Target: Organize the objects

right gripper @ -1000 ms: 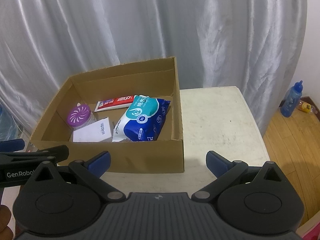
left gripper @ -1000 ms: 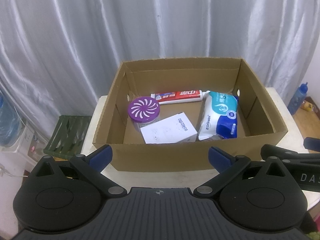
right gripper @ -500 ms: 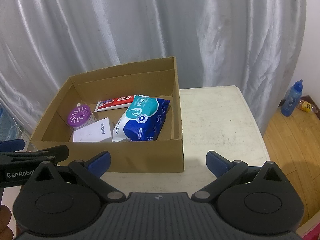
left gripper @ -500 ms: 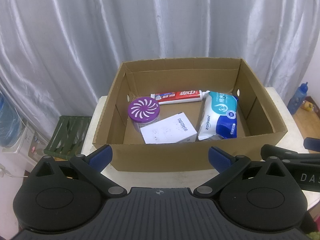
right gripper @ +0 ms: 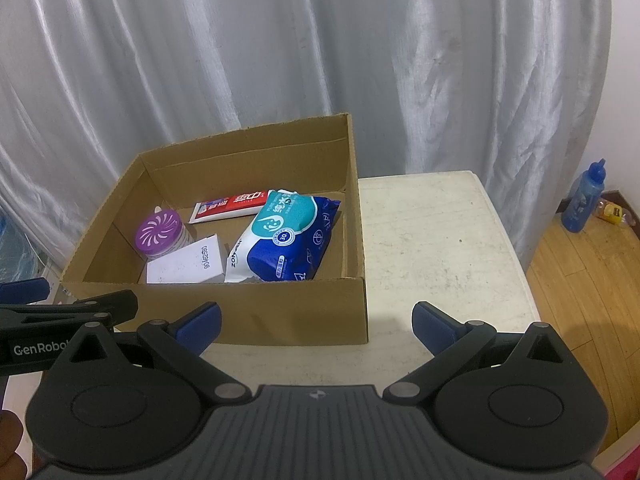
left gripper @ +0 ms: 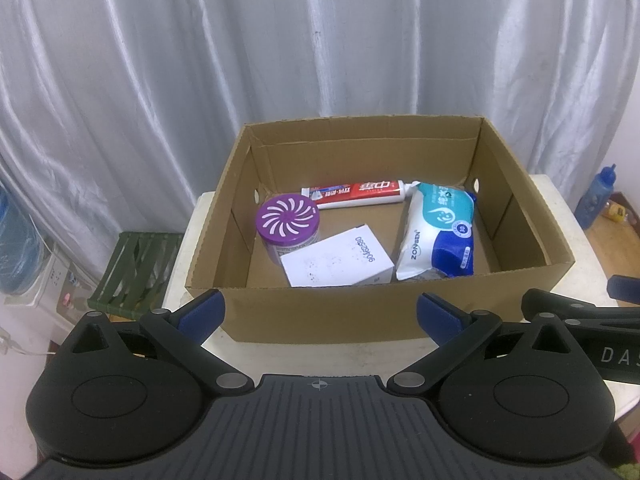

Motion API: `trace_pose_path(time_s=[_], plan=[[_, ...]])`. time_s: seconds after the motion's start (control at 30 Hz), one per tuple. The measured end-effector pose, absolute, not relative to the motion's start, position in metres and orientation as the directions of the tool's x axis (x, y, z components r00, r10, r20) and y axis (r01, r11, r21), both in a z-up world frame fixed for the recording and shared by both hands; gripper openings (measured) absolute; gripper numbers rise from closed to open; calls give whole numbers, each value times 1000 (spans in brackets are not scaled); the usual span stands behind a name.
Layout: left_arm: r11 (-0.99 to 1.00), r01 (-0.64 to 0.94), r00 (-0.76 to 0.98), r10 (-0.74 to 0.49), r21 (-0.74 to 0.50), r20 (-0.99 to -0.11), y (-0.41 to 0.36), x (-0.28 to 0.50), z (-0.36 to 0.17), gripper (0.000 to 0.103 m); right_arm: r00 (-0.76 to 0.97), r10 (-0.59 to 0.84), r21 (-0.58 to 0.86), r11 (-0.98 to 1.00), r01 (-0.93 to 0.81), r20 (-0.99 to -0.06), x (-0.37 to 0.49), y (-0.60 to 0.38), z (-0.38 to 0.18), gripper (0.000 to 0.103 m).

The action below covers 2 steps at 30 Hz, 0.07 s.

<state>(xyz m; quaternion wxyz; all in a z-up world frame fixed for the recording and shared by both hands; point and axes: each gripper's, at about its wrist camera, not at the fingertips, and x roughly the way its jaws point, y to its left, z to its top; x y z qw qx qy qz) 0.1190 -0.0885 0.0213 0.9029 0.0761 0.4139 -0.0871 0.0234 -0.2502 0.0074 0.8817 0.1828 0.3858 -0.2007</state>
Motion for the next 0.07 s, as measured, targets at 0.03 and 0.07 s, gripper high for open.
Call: trace_pose_path(time_s=[0.03,0.07], plan=[[973,220,642,-95,65,-761,-89,119,21,103,622,-213,168,852,495,-753,23,-250,7,103],[973,220,640,-96,63,-762,-89,119,22,103,622,-213,168,853,495,-753,23,-250,7,103]])
